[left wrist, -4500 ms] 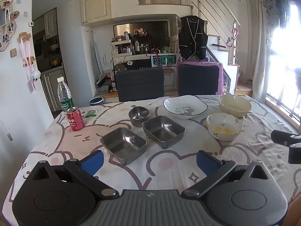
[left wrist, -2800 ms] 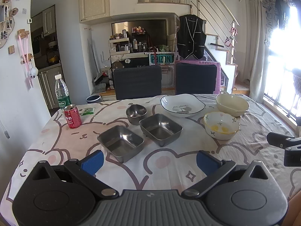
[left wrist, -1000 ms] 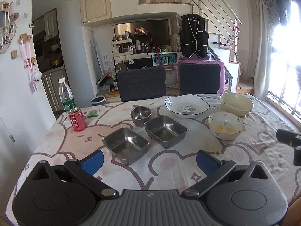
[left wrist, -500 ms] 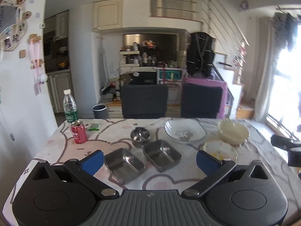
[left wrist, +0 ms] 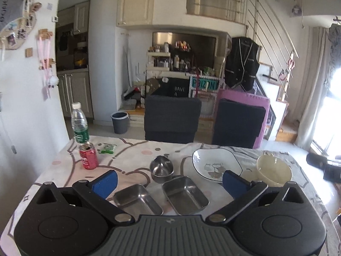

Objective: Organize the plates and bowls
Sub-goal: 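Move both grippers toward the rim of the white ginkgo-leaf plate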

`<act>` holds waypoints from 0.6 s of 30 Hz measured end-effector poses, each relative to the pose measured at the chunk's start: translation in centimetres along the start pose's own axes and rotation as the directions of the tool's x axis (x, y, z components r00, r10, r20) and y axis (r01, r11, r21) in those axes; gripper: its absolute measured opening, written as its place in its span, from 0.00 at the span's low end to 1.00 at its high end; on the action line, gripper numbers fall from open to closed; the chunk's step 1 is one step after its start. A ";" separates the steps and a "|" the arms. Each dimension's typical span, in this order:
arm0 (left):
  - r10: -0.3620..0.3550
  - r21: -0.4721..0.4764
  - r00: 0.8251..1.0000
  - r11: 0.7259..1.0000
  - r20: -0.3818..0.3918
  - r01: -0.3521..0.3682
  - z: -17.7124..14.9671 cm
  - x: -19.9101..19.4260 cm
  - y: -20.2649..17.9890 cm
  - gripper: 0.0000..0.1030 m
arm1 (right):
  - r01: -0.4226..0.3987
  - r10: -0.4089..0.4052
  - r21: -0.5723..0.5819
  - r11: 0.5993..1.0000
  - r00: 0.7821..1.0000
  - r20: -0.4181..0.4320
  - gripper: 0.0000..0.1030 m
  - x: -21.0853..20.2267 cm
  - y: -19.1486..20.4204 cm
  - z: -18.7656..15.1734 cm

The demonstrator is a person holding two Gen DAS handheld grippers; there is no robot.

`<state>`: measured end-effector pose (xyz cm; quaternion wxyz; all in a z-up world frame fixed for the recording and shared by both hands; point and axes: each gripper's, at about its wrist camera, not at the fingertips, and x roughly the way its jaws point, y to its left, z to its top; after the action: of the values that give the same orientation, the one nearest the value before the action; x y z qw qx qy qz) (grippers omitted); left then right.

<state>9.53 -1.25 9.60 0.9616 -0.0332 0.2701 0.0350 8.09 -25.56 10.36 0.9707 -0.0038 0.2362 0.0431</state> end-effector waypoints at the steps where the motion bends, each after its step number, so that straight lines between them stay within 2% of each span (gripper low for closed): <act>1: 0.001 0.002 1.000 1.000 -0.008 -0.001 0.0 0.7 -0.2 1.00 | 0.004 -0.004 0.010 1.000 1.000 -0.005 1.00 0.8 -0.2 0.4; 8: -0.015 0.005 0.998 1.000 -0.069 0.015 1.4 7.8 -1.6 1.00 | 0.089 -0.088 0.023 0.996 0.994 -0.063 1.00 6.5 -0.4 1.8; 14: -0.014 0.013 0.995 1.000 -0.102 0.015 2.1 13.7 -2.6 1.00 | 0.078 -0.075 0.029 0.997 0.991 -0.107 1.00 12.7 -0.7 2.4; 18: -0.040 0.039 0.992 0.998 -0.123 0.045 2.4 17.7 -3.1 1.00 | 0.074 -0.070 0.032 0.997 0.991 -0.114 1.00 17.1 -0.3 2.6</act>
<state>26.12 -3.26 2.52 0.9443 -0.0210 0.3282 0.0069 24.41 -24.43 4.78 0.9566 0.0028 0.2912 0.0034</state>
